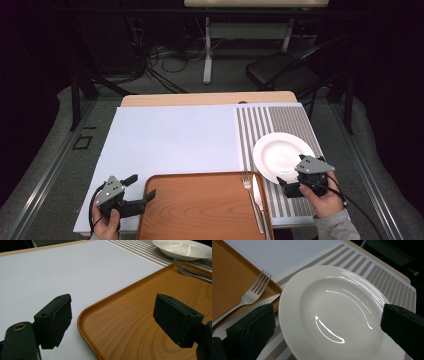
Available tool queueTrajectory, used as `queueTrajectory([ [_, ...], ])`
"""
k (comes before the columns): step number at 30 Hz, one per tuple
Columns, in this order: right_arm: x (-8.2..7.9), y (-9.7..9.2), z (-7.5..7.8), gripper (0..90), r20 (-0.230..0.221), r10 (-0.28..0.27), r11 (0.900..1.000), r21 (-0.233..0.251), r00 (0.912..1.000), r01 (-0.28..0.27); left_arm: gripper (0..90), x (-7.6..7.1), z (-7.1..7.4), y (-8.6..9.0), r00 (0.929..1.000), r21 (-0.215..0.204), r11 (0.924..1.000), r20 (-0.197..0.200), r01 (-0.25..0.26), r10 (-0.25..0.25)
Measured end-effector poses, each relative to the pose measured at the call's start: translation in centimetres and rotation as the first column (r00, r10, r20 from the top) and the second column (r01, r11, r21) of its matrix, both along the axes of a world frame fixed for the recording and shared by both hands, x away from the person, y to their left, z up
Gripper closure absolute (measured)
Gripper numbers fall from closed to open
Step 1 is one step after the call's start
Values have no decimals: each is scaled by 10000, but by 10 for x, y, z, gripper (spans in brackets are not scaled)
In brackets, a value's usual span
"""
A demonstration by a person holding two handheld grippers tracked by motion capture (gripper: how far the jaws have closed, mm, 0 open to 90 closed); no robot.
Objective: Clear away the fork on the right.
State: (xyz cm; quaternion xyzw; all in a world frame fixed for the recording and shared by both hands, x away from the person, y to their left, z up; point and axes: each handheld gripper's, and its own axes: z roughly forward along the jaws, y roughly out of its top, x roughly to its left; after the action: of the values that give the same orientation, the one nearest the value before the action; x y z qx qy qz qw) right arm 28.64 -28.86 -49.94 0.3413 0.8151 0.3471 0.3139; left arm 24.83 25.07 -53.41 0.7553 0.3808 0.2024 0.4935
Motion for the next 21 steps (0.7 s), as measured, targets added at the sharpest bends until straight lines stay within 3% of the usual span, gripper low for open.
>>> queueTrajectory([
  [7,-12,1,-10,0,32,212,9977,-642,9998,-210,157,0,0,0,10000,-6,10000,18,-14,14],
  [9,-14,4,-14,0,-7,300,9938,-1073,9995,-299,157,0,0,-1,10000,15,10000,18,20,-20],
  [16,-13,10,-22,0,-65,362,9871,-1560,9993,-368,157,0,0,0,10000,43,10000,15,60,-60],
  [21,-9,10,-31,0,-145,311,9754,-2180,9994,-335,157,0,1,0,10000,14,10000,52,18,-18],
])
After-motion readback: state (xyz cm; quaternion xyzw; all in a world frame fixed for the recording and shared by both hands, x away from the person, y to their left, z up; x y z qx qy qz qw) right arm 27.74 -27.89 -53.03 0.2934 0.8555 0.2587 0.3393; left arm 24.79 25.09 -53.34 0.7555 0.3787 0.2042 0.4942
